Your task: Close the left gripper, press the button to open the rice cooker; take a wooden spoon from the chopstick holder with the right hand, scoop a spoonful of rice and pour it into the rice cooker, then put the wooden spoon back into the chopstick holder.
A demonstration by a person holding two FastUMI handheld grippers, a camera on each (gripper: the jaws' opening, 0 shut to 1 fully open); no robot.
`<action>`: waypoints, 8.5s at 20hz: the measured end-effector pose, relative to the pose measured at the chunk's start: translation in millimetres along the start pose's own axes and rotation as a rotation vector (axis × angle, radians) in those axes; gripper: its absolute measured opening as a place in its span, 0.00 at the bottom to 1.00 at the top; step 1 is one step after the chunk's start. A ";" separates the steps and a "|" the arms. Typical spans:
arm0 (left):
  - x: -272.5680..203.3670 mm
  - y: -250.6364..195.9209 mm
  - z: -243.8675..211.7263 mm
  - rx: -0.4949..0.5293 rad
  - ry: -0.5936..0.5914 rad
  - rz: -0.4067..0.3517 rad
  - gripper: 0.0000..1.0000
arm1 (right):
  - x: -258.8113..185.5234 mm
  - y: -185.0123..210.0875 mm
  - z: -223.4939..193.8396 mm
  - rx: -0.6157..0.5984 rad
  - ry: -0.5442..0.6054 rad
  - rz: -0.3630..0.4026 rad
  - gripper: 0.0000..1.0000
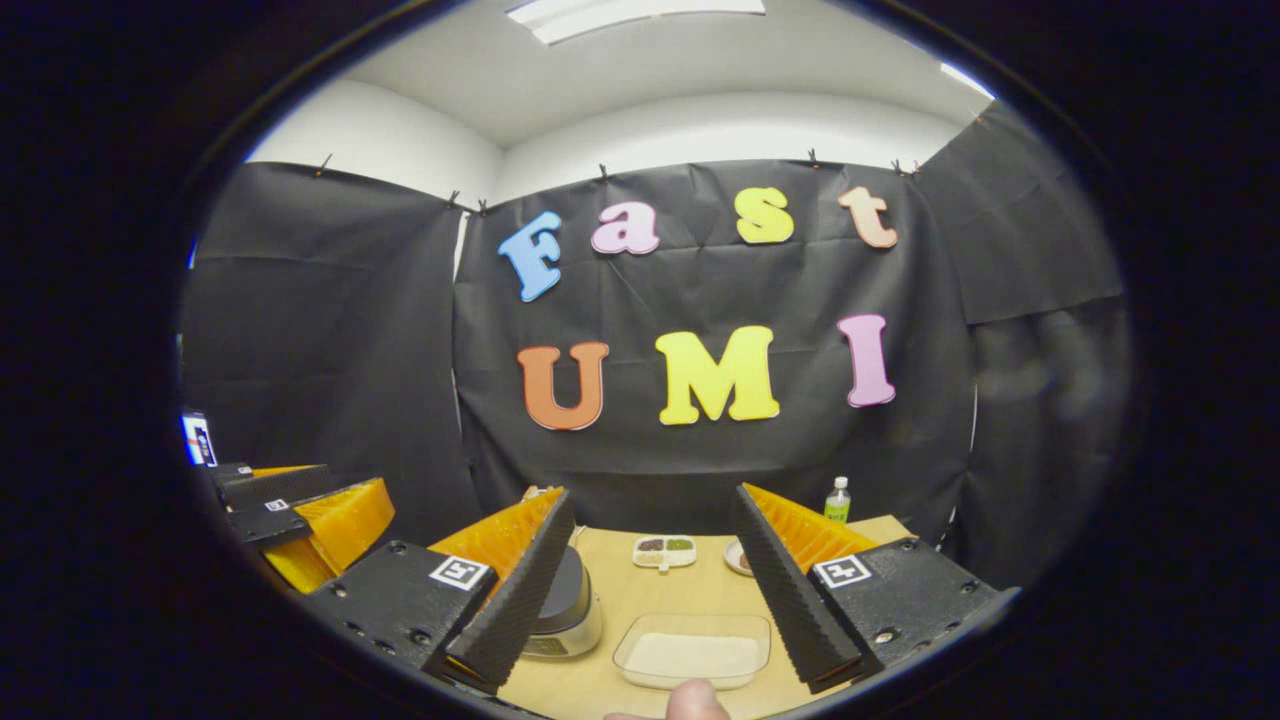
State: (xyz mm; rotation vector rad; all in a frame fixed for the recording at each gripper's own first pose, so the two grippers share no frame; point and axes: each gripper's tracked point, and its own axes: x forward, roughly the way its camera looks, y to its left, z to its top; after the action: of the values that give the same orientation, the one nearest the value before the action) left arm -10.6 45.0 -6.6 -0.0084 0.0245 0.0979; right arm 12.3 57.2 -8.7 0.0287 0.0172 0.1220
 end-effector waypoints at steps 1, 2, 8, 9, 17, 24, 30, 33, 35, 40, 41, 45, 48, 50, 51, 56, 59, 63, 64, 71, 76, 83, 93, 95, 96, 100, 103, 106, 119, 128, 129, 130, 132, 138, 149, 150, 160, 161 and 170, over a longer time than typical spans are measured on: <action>-1.2 0.1 -1.8 0.003 0.003 0.001 0.94 | 0.2 1.2 -0.3 0.002 -0.001 0.002 1.00; -3.6 -0.4 -3.6 0.010 0.008 -0.001 0.94 | 0.5 1.9 0.4 0.006 -0.002 0.003 1.00; -11.1 3.3 -5.1 0.025 0.020 -0.013 0.94 | 1.1 14.2 -0.8 0.006 0.010 0.026 1.00; -10.7 3.3 -7.7 0.024 0.022 -0.013 0.94 | 1.7 14.6 0.8 0.005 0.005 0.026 1.00; -6.4 -8.3 -3.3 0.023 0.011 -0.065 0.94 | -4.2 -11.0 5.4 0.009 0.002 -0.033 1.00; 2.4 -13.5 -16.5 0.022 0.061 -0.072 0.94 | -7.1 -54.2 3.1 0.003 -0.012 -0.119 0.95; 8.6 -4.8 -36.3 0.010 0.151 -0.016 0.94 | 8.0 -70.6 -12.8 0.003 0.039 -0.120 1.00; 18.6 -9.5 -47.2 0.008 0.199 -0.044 0.94 | 20.4 -78.7 -11.0 0.000 0.042 -0.112 1.00; 26.2 -7.0 -58.5 0.004 0.249 -0.055 0.94 | 28.3 -89.1 -13.6 0.003 0.048 -0.112 1.00; 40.3 5.4 -102.0 -0.091 0.471 0.012 0.95 | 48.3 -109.3 -30.0 0.013 0.101 -0.102 0.95; 43.6 5.8 -107.9 -0.100 0.504 0.022 0.95 | 52.3 -111.1 -38.4 0.015 0.126 -0.092 1.00; 55.2 19.3 -138.2 -0.087 0.657 0.040 0.95 | 61.4 -125.6 -51.1 0.024 0.174 -0.068 1.00; 68.0 20.4 -157.8 -0.116 0.730 0.016 0.67 | 65.4 -146.0 -53.2 0.012 0.169 -0.087 1.00; 76.0 18.2 -167.2 -0.154 0.783 0.013 0.49 | 68.6 -160.4 -59.2 0.019 0.171 -0.110 1.00; 80.7 18.2 -170.1 -0.161 0.801 0.006 0.42 | 70.8 -166.6 -63.0 0.021 0.174 -0.124 0.94; 98.1 21.3 -190.0 -0.163 0.890 -0.006 0.02 | 74.8 -191.1 -79.3 0.036 0.205 -0.173 1.00; 107.3 19.5 -210.7 -0.179 0.918 -0.021 0.00 | 74.3 -210.8 -79.8 0.048 0.204 -0.220 1.00; 113.5 28.7 -231.6 -0.180 0.952 0.008 0.00 | 72.4 -232.7 -82.8 0.057 0.207 -0.271 1.00; 114.1 31.4 -234.8 -0.178 0.953 0.009 0.00 | 72.3 -236.9 -83.0 0.060 0.211 -0.282 1.00; 108.5 33.7 -249.7 -0.209 1.021 0.016 0.00 | 71.1 -244.9 -87.1 0.071 0.218 -0.304 1.00; 110.8 34.5 -243.1 -0.242 0.980 0.002 0.00 | 72.9 -243.6 -90.0 0.082 0.231 -0.293 1.00; 147.3 41.2 -134.5 -0.160 0.586 0.067 0.00 | 66.3 -272.1 -84.0 0.076 0.223 -0.346 1.00; 134.6 7.1 -56.1 -0.194 0.340 0.032 0.00 | 65.4 -316.8 -87.3 0.029 0.234 -0.355 1.00; 124.7 -4.0 -48.1 -0.170 0.300 0.021 0.01 | 67.7 -325.6 -96.5 0.020 0.239 -0.343 1.00; 120.9 -7.7 -42.8 -0.161 0.275 0.016 0.00 | 68.5 -331.9 -107.3 0.013 0.266 -0.341 0.94; 111.9 -20.2 -44.4 -0.094 0.232 0.009 0.36 | 74.3 -359.5 -134.2 0.028 0.318 -0.359 1.00; 106.9 -17.6 -44.6 -0.046 0.226 0.052 0.96 | 88.0 -366.5 -151.2 0.040 0.332 -0.340 0.94; 109.1 -22.9 -39.5 -0.053 0.203 0.058 0.95 | 106.5 -379.2 -175.5 0.072 0.371 -0.331 1.00; 119.5 -49.6 -47.8 -0.043 0.262 0.105 0.95 | 181.2 -420.9 -295.0 0.180 0.598 -0.237 0.72; 103.9 -47.6 -42.0 -0.067 0.247 0.133 0.95 | 185.8 -403.7 -295.7 0.213 0.624 -0.185 0.30; 101.2 -46.5 -40.4 -0.066 0.235 0.133 0.95 | 182.9 -399.1 -292.2 0.233 0.623 -0.180 0.25; 97.7 -43.6 -37.8 -0.067 0.227 0.135 0.95 | 180.5 -393.1 -290.7 0.251 0.628 -0.173 0.23; 89.0 -37.1 -34.5 -0.076 0.212 0.141 0.95 | 173.6 -389.0 -285.2 0.266 0.629 -0.193 0.14; 55.1 -7.7 -24.3 -0.113 0.147 0.160 0.95 | 160.2 -380.3 -220.4 0.201 0.527 -0.270 0.11; 23.6 -1.9 -28.4 -0.081 0.092 -0.023 0.94 | 131.9 -224.3 -129.4 0.184 0.455 -0.175 0.11; 21.8 -1.4 -29.2 -0.086 0.093 -0.033 0.94 | 131.0 -208.0 -130.8 0.196 0.456 -0.167 0.11; 11.3 27.4 -11.1 -0.123 0.039 -0.062 0.95 | 124.8 -139.5 -238.0 0.091 0.631 -0.203 0.10; 8.1 30.6 -13.5 -0.123 0.046 -0.062 0.95 | 123.7 -135.3 -251.1 0.073 0.649 -0.209 0.10; -5.5 64.3 -24.6 -0.107 0.095 -0.051 0.95 | 132.2 -109.5 -318.2 -0.106 0.735 -0.288 0.10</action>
State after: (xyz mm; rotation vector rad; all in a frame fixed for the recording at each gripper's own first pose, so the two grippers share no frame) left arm -23.0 108.2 -31.5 -0.1207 0.1137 0.0478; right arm 150.8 -26.6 -332.0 -0.1256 0.7467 -0.1599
